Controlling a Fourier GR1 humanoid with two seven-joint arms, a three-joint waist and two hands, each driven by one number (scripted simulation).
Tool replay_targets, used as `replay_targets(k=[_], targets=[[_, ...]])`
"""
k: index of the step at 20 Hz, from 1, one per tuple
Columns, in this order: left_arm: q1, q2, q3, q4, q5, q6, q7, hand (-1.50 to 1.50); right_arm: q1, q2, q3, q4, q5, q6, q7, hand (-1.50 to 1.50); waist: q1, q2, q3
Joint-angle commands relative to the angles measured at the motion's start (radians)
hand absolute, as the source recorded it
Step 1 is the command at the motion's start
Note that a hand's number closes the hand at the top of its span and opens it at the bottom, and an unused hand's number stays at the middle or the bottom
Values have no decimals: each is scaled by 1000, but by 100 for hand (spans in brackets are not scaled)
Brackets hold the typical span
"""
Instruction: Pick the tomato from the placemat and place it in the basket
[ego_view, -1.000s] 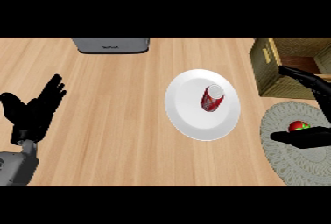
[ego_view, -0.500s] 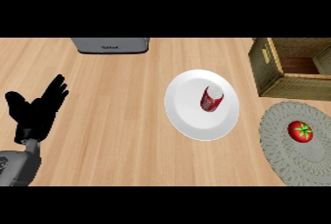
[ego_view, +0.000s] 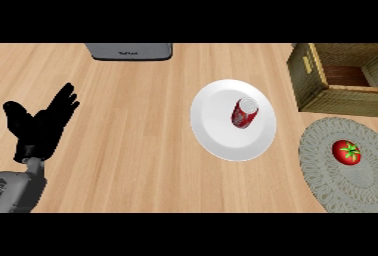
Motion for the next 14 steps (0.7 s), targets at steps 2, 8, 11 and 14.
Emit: replay_targets(k=[2, 8, 11, 14], targets=[[-32, -11, 23, 41, -2, -35, -9, 0, 34, -24, -59, 95, -9, 173, -109, -150, -9, 1, 1], [25, -24, 24, -48, -31, -5, 35, 0, 111, -16, -201, 154, -64, 266, -181, -150, -11, -3, 2], [12, -11, 57, 26, -20, -47, -20, 0, 198, 36, -272, 204, 24, 194, -338, -150, -23, -2, 2], [-6, -95, 1, 6, -83, 36, -9, 0, 279, 101, -296, 189, 86, 162, -437, -150, -23, -1, 2]])
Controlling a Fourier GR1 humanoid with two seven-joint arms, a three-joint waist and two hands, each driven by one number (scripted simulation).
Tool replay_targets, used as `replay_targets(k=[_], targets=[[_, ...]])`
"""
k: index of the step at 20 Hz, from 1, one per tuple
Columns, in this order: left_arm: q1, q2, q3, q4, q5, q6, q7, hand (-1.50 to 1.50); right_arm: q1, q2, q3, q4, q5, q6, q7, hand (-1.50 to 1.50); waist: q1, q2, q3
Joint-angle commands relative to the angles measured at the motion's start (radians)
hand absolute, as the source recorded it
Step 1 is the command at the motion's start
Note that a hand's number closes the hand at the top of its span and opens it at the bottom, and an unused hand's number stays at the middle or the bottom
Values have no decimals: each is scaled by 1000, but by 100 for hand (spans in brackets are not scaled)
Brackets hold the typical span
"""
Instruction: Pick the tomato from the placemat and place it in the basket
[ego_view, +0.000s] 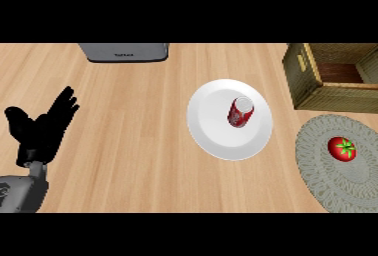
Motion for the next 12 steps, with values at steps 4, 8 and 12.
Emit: replay_targets(k=[4, 8, 12], targets=[[-33, 2, 47, 44, -4, -50, 2, 0, 129, 147, -50, -4, 163, -83, -159, -150, 10, 3, -1], [11, 10, 44, -10, -7, -73, 18, 0, 138, 281, -9, -31, 245, -218, -173, -150, 20, 3, -1], [-24, -5, 42, -60, -33, -41, 83, 0, 136, 380, 23, 16, 332, -292, -235, -150, 23, 3, 0]])
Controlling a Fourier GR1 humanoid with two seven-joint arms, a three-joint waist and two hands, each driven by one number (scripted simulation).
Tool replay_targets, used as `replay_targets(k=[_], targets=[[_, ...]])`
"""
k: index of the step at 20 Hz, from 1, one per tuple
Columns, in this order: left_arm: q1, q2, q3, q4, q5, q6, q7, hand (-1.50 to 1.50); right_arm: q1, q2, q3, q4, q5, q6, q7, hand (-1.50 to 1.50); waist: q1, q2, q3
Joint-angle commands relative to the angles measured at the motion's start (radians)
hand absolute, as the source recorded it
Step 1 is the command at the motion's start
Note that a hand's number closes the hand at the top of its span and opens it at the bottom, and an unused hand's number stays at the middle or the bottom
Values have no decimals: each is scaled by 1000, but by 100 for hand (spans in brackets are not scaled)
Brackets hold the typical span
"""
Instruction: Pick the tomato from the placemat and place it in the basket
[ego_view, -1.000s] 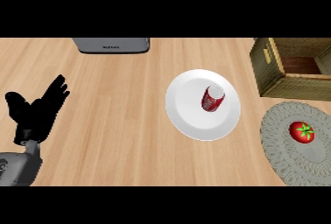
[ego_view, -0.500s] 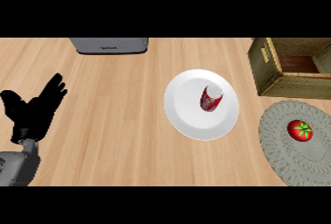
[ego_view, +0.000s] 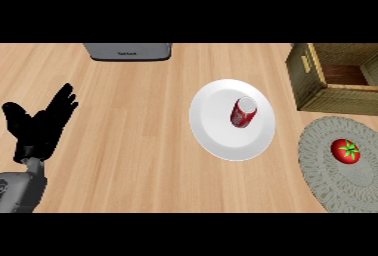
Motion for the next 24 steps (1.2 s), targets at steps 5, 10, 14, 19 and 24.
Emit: replay_targets(k=[5, 10, 14, 19, 24], targets=[[61, 22, 44, -86, -1, -41, 18, 0, -113, 193, 50, 107, 66, -73, -9, -150, 15, 0, 0], [50, -38, 31, -53, -37, -34, 5, 0, -128, 255, 131, 171, 228, -136, -16, -150, 10, 1, 0], [32, -78, 24, -39, -73, -23, 1, 0, -181, 242, 126, 279, 281, -95, -56, -150, 10, 1, 0], [15, -63, 91, 21, -77, -63, -40, 0, -191, 266, 132, 318, 361, -110, -82, -150, 6, 1, 0], [24, -57, 124, 52, -86, -117, -76, 0, -164, 261, 80, 334, 377, -118, -153, -150, 2, 0, -1]])
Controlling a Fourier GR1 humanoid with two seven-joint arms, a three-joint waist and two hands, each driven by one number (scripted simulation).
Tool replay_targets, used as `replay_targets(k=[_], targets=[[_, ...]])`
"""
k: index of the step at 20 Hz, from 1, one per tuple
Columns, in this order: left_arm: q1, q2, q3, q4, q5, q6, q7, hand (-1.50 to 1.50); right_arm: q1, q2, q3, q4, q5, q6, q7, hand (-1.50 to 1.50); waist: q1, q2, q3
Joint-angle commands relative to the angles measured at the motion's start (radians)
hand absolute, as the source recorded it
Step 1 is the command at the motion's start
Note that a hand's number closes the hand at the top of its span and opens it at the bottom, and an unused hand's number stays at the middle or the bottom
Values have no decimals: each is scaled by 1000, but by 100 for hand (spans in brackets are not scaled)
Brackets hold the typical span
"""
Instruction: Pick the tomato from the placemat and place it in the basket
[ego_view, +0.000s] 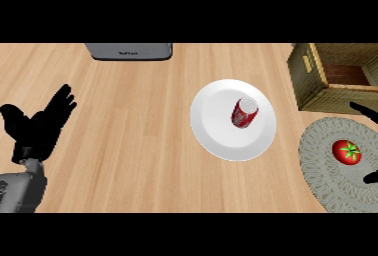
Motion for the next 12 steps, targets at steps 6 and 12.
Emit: replay_targets(k=[6, 12], targets=[[14, -56, 2, -12, -51, 8, -6, 0, 48, 0, -45, 4, 8, 63, -115, -150, -5, -1, 0], [21, -65, 22, -69, -75, 8, 34, 0, -3, 27, -54, 72, 67, 40, -175, -150, 0, -1, 0]])
